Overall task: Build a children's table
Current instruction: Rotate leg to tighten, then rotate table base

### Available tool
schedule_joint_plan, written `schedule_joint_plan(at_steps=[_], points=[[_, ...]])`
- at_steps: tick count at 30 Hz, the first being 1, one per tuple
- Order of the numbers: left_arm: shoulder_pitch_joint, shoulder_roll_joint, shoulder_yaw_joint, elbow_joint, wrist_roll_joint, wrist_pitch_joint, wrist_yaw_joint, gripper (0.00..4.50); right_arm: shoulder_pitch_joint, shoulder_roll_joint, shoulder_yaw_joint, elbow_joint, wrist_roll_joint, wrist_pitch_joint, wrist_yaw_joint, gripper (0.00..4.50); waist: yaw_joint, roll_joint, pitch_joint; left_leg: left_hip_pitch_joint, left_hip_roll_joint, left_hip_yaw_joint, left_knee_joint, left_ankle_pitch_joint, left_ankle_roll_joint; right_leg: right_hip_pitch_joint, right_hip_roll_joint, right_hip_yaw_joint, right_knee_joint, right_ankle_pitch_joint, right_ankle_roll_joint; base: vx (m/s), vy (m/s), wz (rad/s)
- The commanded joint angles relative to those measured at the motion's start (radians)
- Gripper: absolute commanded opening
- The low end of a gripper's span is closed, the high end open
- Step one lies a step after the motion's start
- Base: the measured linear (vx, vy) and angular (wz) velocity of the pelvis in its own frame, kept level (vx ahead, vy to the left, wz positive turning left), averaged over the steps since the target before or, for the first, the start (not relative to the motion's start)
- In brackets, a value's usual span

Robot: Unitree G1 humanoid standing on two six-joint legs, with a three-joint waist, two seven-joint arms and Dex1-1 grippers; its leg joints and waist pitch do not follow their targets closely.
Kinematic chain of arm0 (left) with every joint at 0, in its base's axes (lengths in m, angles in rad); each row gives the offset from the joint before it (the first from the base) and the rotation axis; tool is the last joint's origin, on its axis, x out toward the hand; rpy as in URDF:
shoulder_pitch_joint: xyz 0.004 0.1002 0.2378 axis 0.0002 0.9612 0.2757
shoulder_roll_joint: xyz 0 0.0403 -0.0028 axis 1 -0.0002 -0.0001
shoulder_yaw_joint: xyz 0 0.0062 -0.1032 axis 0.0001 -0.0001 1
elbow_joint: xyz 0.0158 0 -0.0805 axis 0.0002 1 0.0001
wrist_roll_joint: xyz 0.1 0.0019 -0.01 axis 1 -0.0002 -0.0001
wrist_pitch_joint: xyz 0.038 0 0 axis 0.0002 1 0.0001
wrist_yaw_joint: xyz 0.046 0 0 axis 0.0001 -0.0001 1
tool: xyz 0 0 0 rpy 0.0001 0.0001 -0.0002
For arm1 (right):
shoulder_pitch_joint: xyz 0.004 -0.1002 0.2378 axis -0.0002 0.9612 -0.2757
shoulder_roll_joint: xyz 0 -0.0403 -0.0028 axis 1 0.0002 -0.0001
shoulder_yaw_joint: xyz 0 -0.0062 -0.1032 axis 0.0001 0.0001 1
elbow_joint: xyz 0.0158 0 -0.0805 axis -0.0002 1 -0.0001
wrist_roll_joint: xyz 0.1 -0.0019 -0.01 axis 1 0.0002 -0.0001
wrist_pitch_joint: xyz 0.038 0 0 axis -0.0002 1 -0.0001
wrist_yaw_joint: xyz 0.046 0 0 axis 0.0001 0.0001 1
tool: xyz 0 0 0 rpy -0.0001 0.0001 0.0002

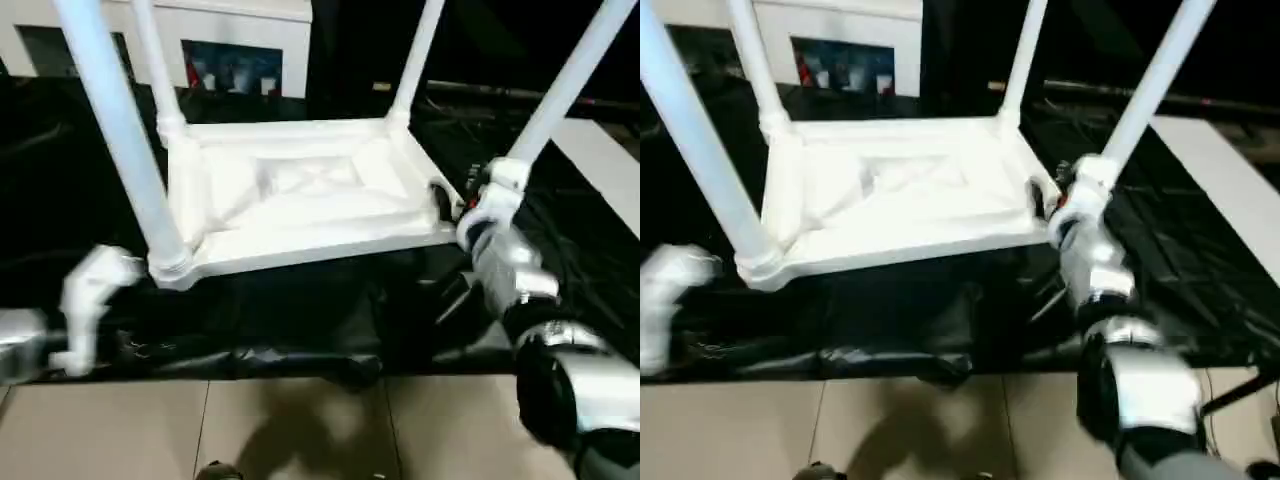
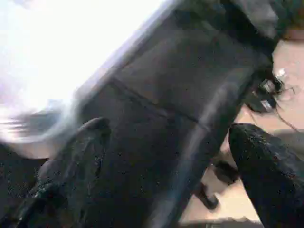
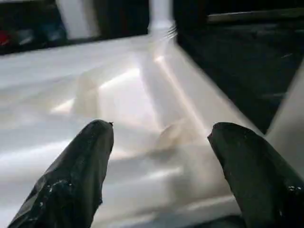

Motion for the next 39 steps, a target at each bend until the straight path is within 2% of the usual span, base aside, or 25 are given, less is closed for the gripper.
schedule_joint_plan(at_steps=[1, 2, 3, 4, 8, 9, 10, 11, 12, 13, 17, 22, 29, 33, 36, 39], points=[[-0.028, -0.004, 0.079, 0.096, -0.032, -0.083, 0.010, 4.44, 0.057, 0.005, 0.024, -0.031, -0.023, -0.004, 0.025, 3.62, -0.002, 0.021, -0.059, 0.015, -0.016, 0.015, -0.073, -0.292, -0.026, 0.032, -0.037, 0.038, -0.084, -0.282, -0.143, 0.000, 0.000, 0.00], [-0.028, -0.004, 0.079, 0.096, -0.032, -0.083, 0.010, 4.44, 0.057, 0.005, 0.024, -0.031, -0.023, -0.004, 0.025, 3.62, -0.002, 0.023, -0.062, 0.016, -0.016, 0.014, -0.073, -0.284, -0.028, 0.033, -0.037, 0.039, -0.081, -0.255, -0.149, 0.000, 0.000, 0.00], [-0.040, -0.009, 0.095, 0.131, -0.042, -0.103, 0.031, 4.44, 0.075, 0.007, 0.031, -0.037, -0.032, -0.007, 0.029, 3.62, -0.002, 0.022, -0.063, 0.015, -0.014, 0.013, -0.074, -0.279, -0.030, 0.036, -0.038, 0.039, -0.078, -0.241, -0.152, 0.000, 0.000, 0.00], [-0.060, -0.019, 0.106, 0.178, -0.042, -0.144, 0.060, 4.44, 0.098, 0.004, 0.039, -0.042, -0.043, -0.003, 0.025, 3.62, -0.002, 0.025, -0.064, 0.016, -0.014, 0.013, -0.074, -0.275, -0.032, 0.034, -0.036, 0.038, -0.075, -0.217, -0.159, 0.000, 0.000, 0.00], [-0.073, -0.026, 0.114, 0.207, -0.042, -0.170, 0.080, 4.44, 0.112, 0.002, 0.043, -0.045, -0.050, 0.001, 0.021, 3.62, -0.002, 0.021, -0.067, 0.014, -0.013, 0.012, -0.074, -0.262, -0.031, 0.040, -0.039, 0.039, -0.070, -0.185, -0.170, 0.000, 0.000, 0.00], [-0.118, -0.071, 0.109, 0.245, -0.031, -0.231, 0.145, 4.44, 0.141, -0.013, 0.046, -0.041, -0.065, 0.011, -0.006, 3.62, -0.002, 0.021, -0.066, 0.015, -0.014, 0.013, -0.074, -0.266, -0.029, 0.039, -0.039, 0.038, -0.073, -0.196, -0.169, 0.000, 0.000, 0.00], [-0.150, -0.107, 0.108, 0.263, -0.020, -0.262, 0.184, 4.44, 0.157, -0.018, 0.043, -0.048, -0.065, 0.014, -0.011, 3.62, 0.001, 0.024, -0.066, 0.021, -0.013, 0.015, -0.072, -0.268, -0.034, 0.037, -0.039, 0.040, -0.076, -0.185, -0.169, 0.000, 0.000, 0.00], [-0.172, -0.131, 0.108, 0.276, -0.013, -0.283, 0.209, 4.44, 0.168, -0.021, 0.041, -0.054, -0.064, 0.016, -0.013, 3.62, 0.005, 0.024, -0.067, 0.023, -0.013, 0.017, -0.070, -0.261, -0.032, 0.036, -0.038, 0.041, -0.073, -0.150, -0.177, 0.000, 0.000, 0.00], [-0.184, -0.144, 0.110, 0.284, -0.009, -0.294, 0.222, 4.44, 0.173, -0.022, 0.039, -0.058, -0.063, 0.016, -0.012, 3.62, 0.006, 0.021, -0.069, 0.013, -0.014, 0.014, -0.072, -0.246, -0.035, 0.046, -0.040, 0.039, -0.069, -0.146, -0.173, 0.000, 0.000, 0.00], [-0.184, -0.144, 0.110, 0.284, -0.009, -0.294, 0.222, 4.44, 0.173, -0.022, 0.039, -0.058, -0.063, 0.016, -0.012, 3.62, 0.007, 0.019, -0.071, 0.015, -0.014, 0.015, -0.071, -0.241, -0.034, 0.046, -0.040, 0.039, -0.069, -0.145, -0.170, 0.000, 0.000, 0.00], [-0.285, -0.222, 0.073, 0.344, -0.005, -0.325, 0.260, 4.44, 0.200, -0.018, 0.046, -0.084, -0.070, 0.030, -0.029, 3.62, 0.004, 0.018, -0.071, 0.015, -0.015, 0.014, -0.070, -0.255, -0.038, 0.044, -0.042, 0.038, -0.072, -0.171, -0.167, 0.000, 0.000, 0.00], [-0.330, -0.243, 0.029, 0.383, -0.017, -0.349, 0.251, 4.44, 0.199, -0.010, 0.052, -0.084, -0.081, 0.041, -0.040, 3.62, 0.002, 0.017, -0.071, 0.014, -0.015, 0.012, -0.070, -0.256, -0.038, 0.045, -0.042, 0.038, -0.072, -0.182, -0.161, 0.000, 0.000, 0.00], [-0.368, -0.297, -0.044, 0.310, -0.106, -0.244, 0.183, 4.44, 0.169, 0.001, 0.073, -0.043, -0.102, 0.056, -0.041, 3.62, 0.001, 0.021, -0.074, 0.016, -0.013, 0.014, -0.068, -0.234, -0.042, 0.045, -0.042, 0.038, -0.064, -0.120, -0.188, 0.000, 0.000, 0.00], [-0.353, -0.293, -0.098, 0.181, -0.232, -0.101, 0.096, 4.44, 0.144, 0.009, 0.076, -0.022, -0.110, 0.062, -0.038, 3.62, 0.008, 0.023, -0.073, 0.018, -0.013, 0.016, -0.067, -0.235, -0.046, 0.044, -0.041, 0.037, -0.060, -0.100, -0.200, 0.000, 0.000, 0.00], [-0.349, -0.285, -0.110, 0.148, -0.274, -0.066, 0.078, 4.44, 0.134, 0.013, 0.078, -0.018, -0.114, 0.068, -0.039, 3.62, 0.008, 0.021, -0.070, 0.015, -0.015, 0.017, -0.070, -0.246, -0.050, 0.046, -0.038, 0.037, -0.062, -0.118, -0.192, 0.000, 0.000, 0.00], [-0.353, -0.271, -0.118, 0.090, -0.354, 0.004, 0.062, 4.44, 0.115, 0.020, 0.085, -0.006, -0.117, 0.073, -0.027, 3.62, 0.005, 0.018, -0.072, 0.014, -0.015, 0.015, -0.069, -0.248, -0.053, 0.048, -0.040, 0.037, -0.063, -0.147, -0.176, 0.000, 0.000, 0.00]])
